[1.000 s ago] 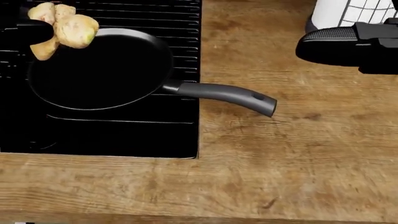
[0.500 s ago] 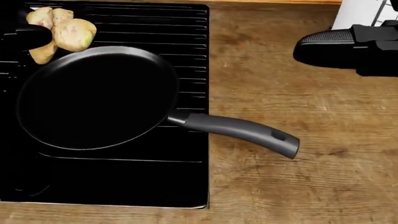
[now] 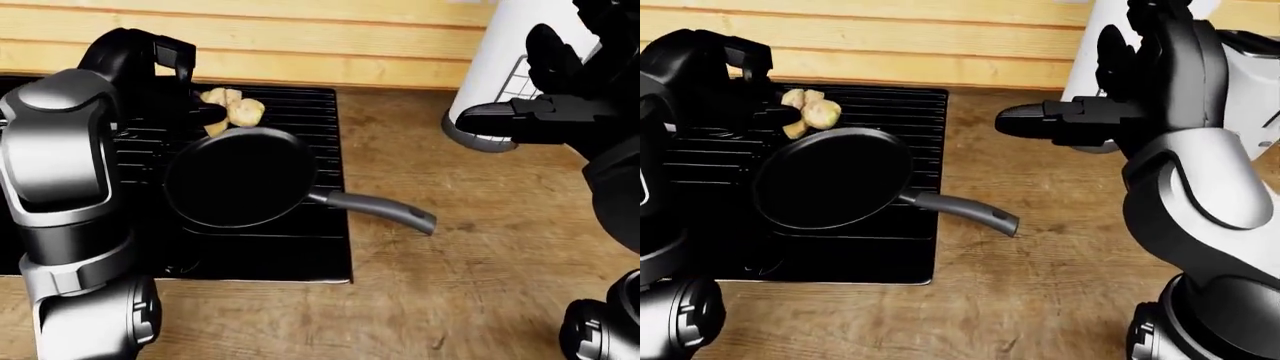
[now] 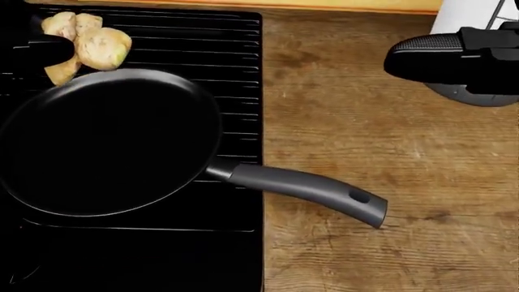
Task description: Pick the ginger from the plate and place it in the pan.
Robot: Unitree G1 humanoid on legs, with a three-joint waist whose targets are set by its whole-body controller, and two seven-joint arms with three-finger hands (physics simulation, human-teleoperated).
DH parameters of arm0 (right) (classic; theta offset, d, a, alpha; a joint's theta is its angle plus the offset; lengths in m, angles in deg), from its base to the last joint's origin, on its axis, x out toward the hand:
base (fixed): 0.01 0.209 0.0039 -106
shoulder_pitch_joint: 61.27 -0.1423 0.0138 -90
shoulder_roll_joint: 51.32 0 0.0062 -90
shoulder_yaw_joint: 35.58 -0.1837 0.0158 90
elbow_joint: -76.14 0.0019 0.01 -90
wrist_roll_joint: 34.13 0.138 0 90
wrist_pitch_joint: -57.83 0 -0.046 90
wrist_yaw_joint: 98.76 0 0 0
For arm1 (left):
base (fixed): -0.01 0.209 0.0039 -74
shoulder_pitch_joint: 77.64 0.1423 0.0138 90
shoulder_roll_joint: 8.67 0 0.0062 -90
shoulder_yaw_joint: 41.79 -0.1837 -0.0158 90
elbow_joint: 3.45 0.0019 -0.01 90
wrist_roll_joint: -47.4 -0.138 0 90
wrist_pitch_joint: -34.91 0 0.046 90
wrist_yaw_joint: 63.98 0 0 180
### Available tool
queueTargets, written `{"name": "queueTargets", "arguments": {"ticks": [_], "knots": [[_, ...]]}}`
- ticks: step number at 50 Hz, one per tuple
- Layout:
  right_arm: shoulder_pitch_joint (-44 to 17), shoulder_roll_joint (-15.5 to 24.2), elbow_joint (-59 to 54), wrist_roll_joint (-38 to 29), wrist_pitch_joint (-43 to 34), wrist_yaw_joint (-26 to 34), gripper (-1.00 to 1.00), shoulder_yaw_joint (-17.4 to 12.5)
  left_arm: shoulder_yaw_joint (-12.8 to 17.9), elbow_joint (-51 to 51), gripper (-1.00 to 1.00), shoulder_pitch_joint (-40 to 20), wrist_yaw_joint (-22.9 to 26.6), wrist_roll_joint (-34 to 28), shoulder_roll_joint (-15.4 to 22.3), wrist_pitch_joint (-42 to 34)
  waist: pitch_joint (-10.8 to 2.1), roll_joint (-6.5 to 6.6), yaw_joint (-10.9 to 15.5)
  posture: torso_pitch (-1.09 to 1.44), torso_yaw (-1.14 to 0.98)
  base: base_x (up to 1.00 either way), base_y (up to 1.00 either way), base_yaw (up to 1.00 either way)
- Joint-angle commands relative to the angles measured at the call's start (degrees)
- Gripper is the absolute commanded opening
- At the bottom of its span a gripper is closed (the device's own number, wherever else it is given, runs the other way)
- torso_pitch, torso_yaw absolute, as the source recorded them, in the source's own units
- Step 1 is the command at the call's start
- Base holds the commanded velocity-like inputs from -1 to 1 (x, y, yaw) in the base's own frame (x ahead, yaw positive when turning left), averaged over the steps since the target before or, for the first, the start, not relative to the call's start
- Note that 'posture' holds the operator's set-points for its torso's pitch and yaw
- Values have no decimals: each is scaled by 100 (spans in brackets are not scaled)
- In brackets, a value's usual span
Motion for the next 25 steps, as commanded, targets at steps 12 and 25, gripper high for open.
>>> {"name": "queueTargets", "arguments": {"ticks": [12, 25], "knots": [[-159, 78, 51, -59, 123, 26, 100, -142, -47, 191, -100, -230, -193, -128, -74, 474, -143, -37, 61, 0, 0, 0, 0, 0], [-159, 71, 49, -64, 139, 36, 100, -130, -153, 1262, -100, -436, -447, -459, -261, 1391, -186, -60, 68, 0, 0, 0, 0, 0]]}}
